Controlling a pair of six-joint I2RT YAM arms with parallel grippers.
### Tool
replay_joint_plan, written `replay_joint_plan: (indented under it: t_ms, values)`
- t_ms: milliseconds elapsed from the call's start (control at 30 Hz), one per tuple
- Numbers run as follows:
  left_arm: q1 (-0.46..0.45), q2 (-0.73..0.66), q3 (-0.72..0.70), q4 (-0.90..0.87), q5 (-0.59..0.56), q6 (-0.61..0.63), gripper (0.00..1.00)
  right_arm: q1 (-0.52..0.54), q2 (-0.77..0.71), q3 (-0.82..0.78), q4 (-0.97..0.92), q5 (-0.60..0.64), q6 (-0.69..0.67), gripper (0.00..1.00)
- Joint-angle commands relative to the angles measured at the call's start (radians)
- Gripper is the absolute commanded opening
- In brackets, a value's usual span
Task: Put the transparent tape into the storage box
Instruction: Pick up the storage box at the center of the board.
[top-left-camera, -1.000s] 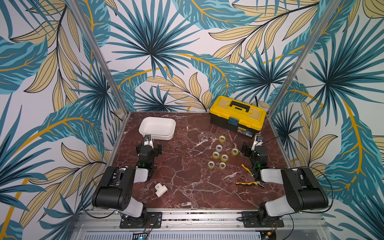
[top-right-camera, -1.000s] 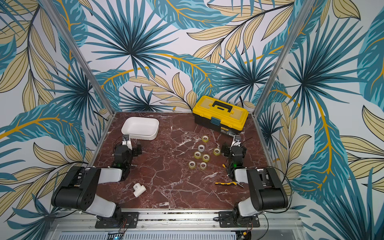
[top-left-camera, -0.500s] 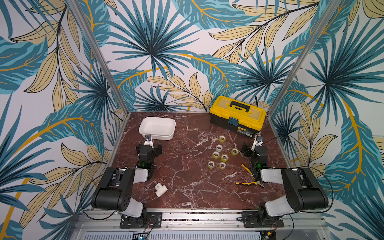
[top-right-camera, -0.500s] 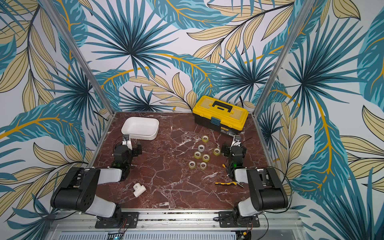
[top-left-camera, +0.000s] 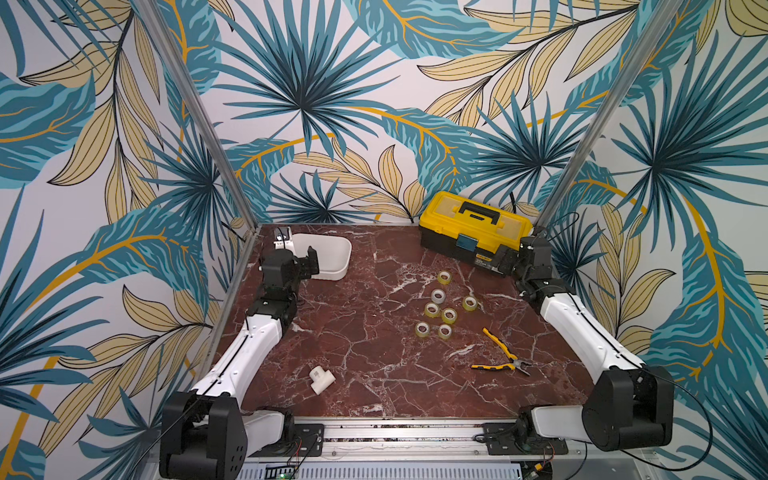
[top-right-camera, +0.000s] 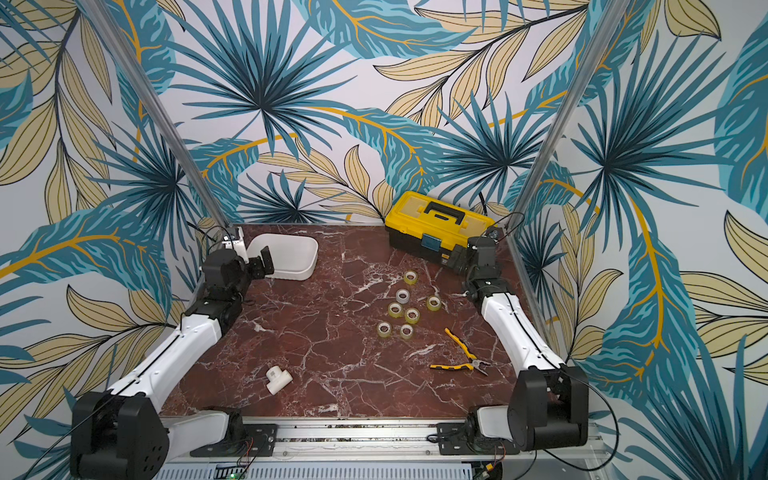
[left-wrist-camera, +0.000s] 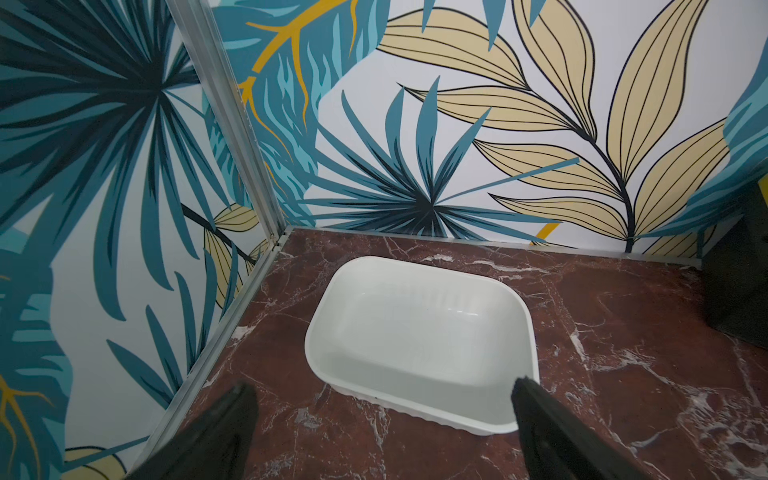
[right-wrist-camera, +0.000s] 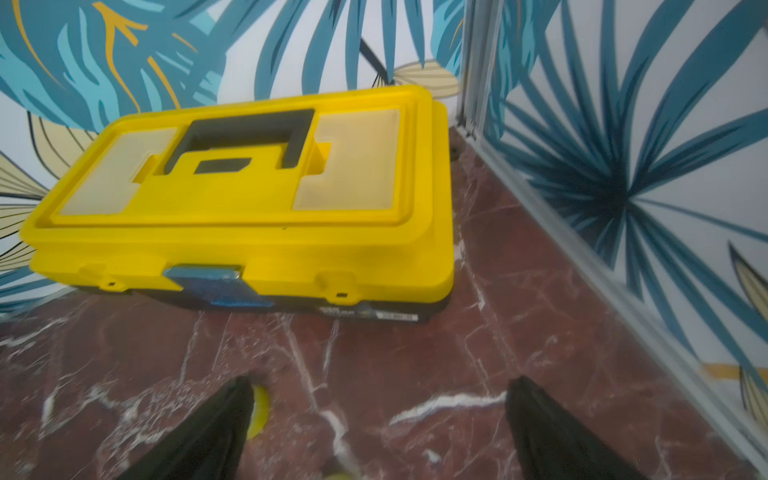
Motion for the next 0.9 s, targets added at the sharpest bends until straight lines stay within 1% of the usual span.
replay_joint_plan:
  t_ms: [0,67,133,233,333,467,567,667,767,867]
  values:
    - [0.025,0.128,0.261,-0.366,0.063,-0.052,1.00,0.004,0.028,0.007,-0.310,-0.220,0.119,1.00]
    - [0.054,0.250,0.434,-0.505,0.109,-0.078,1.00,0.011,0.014,0.007,-0.310,-0.287,0.132,1.00]
    - [0.096,0.372,0.576,-0.594,0.191,-0.100,1.00,0.019,-0.008,0.007,-0.316,-0.334,0.132,1.00]
    - [0.159,0.522,0.715,-0.650,0.256,-0.124,1.00,0.034,-0.029,0.015,-0.345,-0.370,0.121,1.00]
    - [0.219,0.645,0.808,-0.673,0.319,-0.147,0.98,0.055,-0.049,0.022,-0.384,-0.356,0.106,1.00]
    - [0.263,0.771,0.898,-0.702,0.363,-0.141,0.98,0.091,-0.059,0.030,-0.435,-0.319,0.087,1.00]
    - [0.272,0.856,0.963,-0.746,0.356,-0.118,0.98,0.115,-0.053,0.029,-0.449,-0.306,0.086,1.00]
    - [0.280,0.899,0.979,-0.740,0.336,-0.117,0.97,0.131,-0.036,0.032,-0.453,-0.308,0.093,1.00]
    - [0.288,0.925,0.978,-0.731,0.340,-0.117,0.97,0.149,-0.013,0.043,-0.453,-0.307,0.099,1.00]
    - [0.294,0.954,0.977,-0.739,0.321,-0.117,0.92,0.162,0.023,0.069,-0.453,-0.309,0.098,1.00]
